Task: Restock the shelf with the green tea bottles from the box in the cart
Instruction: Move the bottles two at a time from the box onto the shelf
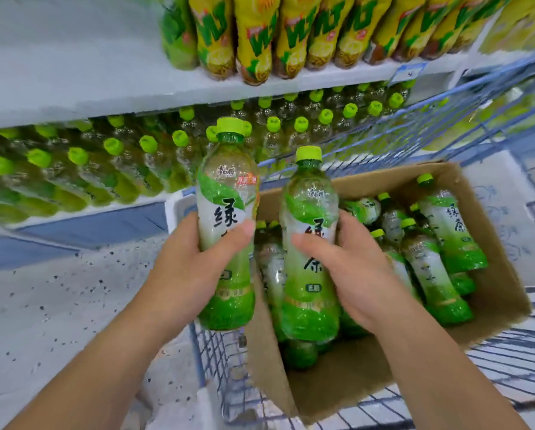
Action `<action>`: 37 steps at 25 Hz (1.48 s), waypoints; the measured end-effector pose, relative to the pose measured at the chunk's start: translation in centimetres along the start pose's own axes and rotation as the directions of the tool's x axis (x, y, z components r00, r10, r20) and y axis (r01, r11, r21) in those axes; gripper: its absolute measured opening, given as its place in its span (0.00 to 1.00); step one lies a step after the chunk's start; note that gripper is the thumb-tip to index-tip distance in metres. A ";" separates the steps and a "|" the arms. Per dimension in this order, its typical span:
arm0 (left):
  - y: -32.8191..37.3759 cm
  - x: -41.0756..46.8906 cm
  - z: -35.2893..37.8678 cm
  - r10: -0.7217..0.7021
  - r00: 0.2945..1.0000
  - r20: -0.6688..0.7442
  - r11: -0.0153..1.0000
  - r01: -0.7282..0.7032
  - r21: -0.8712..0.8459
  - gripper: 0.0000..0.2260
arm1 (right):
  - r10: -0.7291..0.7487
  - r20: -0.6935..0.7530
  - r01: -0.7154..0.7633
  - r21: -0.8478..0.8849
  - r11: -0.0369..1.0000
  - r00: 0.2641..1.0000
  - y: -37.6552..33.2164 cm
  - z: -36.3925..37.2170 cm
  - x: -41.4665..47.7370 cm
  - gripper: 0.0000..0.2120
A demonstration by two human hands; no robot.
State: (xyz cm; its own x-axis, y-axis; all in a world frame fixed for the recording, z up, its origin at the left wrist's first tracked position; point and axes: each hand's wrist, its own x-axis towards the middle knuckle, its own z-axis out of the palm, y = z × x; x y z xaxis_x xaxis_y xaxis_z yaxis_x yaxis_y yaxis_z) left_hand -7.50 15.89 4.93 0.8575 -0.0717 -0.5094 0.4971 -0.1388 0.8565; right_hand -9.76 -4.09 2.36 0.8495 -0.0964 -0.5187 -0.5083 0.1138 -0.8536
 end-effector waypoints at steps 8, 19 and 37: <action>2.4 0.5 -16.8 0.165 0.974 -0.154 0.986 -0.161 0.035 0.18 | -0.205 0.127 0.218 -0.102 0.971 0.971 -6.7 17.2 1.8 0.18; 4.9 4.2 -41.7 0.349 0.898 -0.267 0.937 -0.324 0.133 0.17 | -0.361 0.220 0.388 -0.098 0.916 0.906 -9.8 41.3 6.3 0.26; 3.7 25.7 -45.9 0.638 0.675 -0.370 0.768 -0.595 0.239 0.13 | -0.676 0.221 0.695 -0.009 0.719 0.703 -10.2 45.6 26.2 0.18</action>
State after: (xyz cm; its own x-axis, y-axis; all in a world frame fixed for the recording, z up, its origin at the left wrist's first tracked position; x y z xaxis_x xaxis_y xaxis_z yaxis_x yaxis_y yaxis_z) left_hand 22.47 58.85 -1.20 0.9451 0.2284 0.2337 -0.1599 -0.3004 0.9403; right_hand 24.16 37.35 -0.37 0.9720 0.0735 0.2234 0.2236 0.0056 -0.9747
